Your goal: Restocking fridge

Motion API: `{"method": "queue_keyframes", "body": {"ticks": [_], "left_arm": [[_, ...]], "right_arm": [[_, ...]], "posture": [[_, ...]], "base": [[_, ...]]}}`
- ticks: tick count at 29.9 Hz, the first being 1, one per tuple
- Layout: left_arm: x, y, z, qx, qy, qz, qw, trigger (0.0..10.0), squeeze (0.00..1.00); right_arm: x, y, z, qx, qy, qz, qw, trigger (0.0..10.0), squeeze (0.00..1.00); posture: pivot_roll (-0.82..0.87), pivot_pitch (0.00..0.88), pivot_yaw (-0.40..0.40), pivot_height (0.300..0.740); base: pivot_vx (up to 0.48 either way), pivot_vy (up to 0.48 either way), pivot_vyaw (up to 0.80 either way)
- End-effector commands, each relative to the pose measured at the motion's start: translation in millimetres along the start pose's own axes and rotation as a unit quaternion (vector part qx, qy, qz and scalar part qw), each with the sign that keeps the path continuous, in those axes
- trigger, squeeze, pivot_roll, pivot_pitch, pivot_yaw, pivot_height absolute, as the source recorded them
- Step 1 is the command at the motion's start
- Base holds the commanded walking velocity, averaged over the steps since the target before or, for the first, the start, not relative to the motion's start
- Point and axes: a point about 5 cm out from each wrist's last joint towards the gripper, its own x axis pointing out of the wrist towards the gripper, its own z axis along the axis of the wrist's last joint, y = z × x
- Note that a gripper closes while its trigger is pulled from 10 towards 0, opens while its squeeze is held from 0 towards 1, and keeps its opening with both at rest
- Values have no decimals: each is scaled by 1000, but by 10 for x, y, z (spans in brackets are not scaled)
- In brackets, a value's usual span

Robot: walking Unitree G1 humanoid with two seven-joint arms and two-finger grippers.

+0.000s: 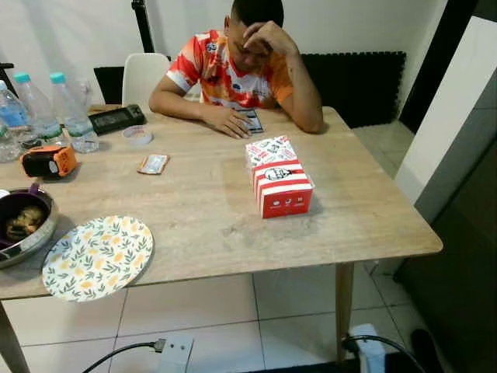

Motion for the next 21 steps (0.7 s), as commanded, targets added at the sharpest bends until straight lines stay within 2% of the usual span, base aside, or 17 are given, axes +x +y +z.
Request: {"method": "queue_keyframes", "body": {"ticks": [1, 2, 3, 4, 5, 7, 9, 10, 13, 14, 16, 17, 18, 19, 20, 21], "left_arm": [[-23, 26, -42, 17, 3, -4, 1000, 10000, 0], [-23, 26, -42, 17, 3, -4, 1000, 10000, 0], [-23, 22, -41, 19, 1, -6, 1000, 10000, 0], [-24, 18, -49, 21, 3, -6, 1000, 10000, 0], [-24, 18, -49, 21, 3, -6, 1000, 10000, 0], [-28, 18, -60, 24, 5, -7, 1000, 10000, 0], [-30, 16, -72, 24, 7, -6, 1000, 10000, 0], [-30, 16, -72, 24, 7, -6, 1000, 10000, 0], [-39, 18, -102, 21, 12, -5, 1000, 10000, 0], [-39, 18, -102, 21, 12, -5, 1000, 10000, 0], [-48, 22, -124, 18, 14, -3, 1000, 10000, 0], [-48, 22, -124, 18, 14, -3, 1000, 10000, 0], [-52, 29, -131, 17, 14, -2, 1000, 10000, 0], [-53, 32, -134, 18, 15, -1, 1000, 10000, 0], [-53, 32, -134, 18, 15, -1, 1000, 10000, 0], [-53, 35, -135, 18, 16, -1, 1000, 10000, 0]], "right_arm": [[-109, 203, 349, -25, -29, 124, 991, 10000, 0], [-109, 203, 349, -25, -29, 124, 991, 10000, 0], [-187, 349, 586, -41, -57, 174, 982, 10000, 0], [-294, 587, 880, -65, -88, 238, 965, 10000, 0], [-294, 587, 880, -65, -88, 238, 965, 10000, 0], [-364, 774, 1163, -87, -126, 280, 948, 10000, 0], [-413, 888, 1404, -107, -162, 301, 934, 10000, 0], [-413, 888, 1404, -107, -162, 301, 934, 10000, 0], [-399, 919, 1958, -158, -254, 244, 923, 10000, 0], [-399, 919, 1958, -158, -254, 244, 923, 10000, 0], [-356, 807, 2292, -162, -296, 149, 929, 10000, 0], [-356, 807, 2292, -162, -296, 149, 929, 10000, 0], [-377, 759, 2468, -155, -312, 92, 933, 10000, 39], [-391, 724, 2552, -143, -324, 65, 933, 10000, 133], [-391, 724, 2552, -143, -324, 65, 933, 10000, 133], [-396, 687, 2620, -134, -333, 40, 933, 10000, 176]], "posture": [[13, 27, -29, 740], [13, 27, -29, 740], [9, 28, -28, 740], [7, 31, -31, 740], [7, 31, -31, 740], [7, 31, -31, 740], [8, 35, -37, 740], [8, 35, -37, 740], [10, 41, -41, 740], [10, 41, -41, 740], [11, 42, -41, 740], [11, 42, -41, 740], [13, 47, -38, 740], [13, 47, -38, 740], [13, 47, -38, 740], [12, 50, -35, 740]], "base": [[0, 0, 0], [0, 0, 0], [0, 0, 0], [0, 0, 0], [0, 0, 0], [0, 0, 0], [0, 0, 0], [0, 0, 0], [0, 0, 0], [0, 0, 0], [0, 0, 0], [0, 0, 0], [0, 0, 0], [0, 0, 0], [0, 0, 0], [0, 0, 0]]}}
